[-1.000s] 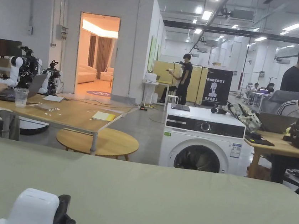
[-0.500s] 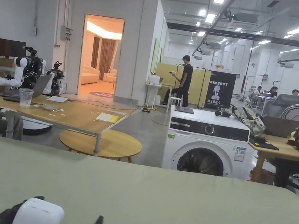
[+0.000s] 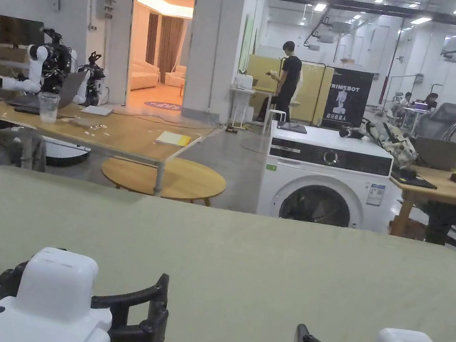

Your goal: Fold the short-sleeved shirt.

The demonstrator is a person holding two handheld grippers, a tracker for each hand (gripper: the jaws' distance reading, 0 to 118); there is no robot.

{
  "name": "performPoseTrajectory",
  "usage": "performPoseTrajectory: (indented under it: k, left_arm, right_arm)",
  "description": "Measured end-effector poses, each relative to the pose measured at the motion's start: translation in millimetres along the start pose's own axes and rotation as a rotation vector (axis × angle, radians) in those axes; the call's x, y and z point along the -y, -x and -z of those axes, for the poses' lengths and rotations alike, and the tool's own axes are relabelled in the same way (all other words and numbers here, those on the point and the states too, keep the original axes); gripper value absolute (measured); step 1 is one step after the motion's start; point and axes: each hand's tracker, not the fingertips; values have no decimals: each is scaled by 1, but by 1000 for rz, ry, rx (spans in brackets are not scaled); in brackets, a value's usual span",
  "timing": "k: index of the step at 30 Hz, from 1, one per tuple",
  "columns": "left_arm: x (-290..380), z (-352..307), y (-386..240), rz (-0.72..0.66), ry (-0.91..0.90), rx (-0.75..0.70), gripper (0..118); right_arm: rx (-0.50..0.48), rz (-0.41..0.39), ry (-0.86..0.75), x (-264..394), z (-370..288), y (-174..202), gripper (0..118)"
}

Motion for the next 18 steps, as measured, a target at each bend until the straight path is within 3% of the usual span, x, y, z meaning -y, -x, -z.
performPoseTrajectory:
  k: [6, 18]
  left_arm:
    - [-2, -5, 1, 2, -19, -5, 108]
    - [-3, -9, 3, -10, -29, 13, 108]
  right_arm:
    - [6, 48, 3, -3, 1, -1, 117]
    - [-23, 59, 24, -5, -4, -1, 117]
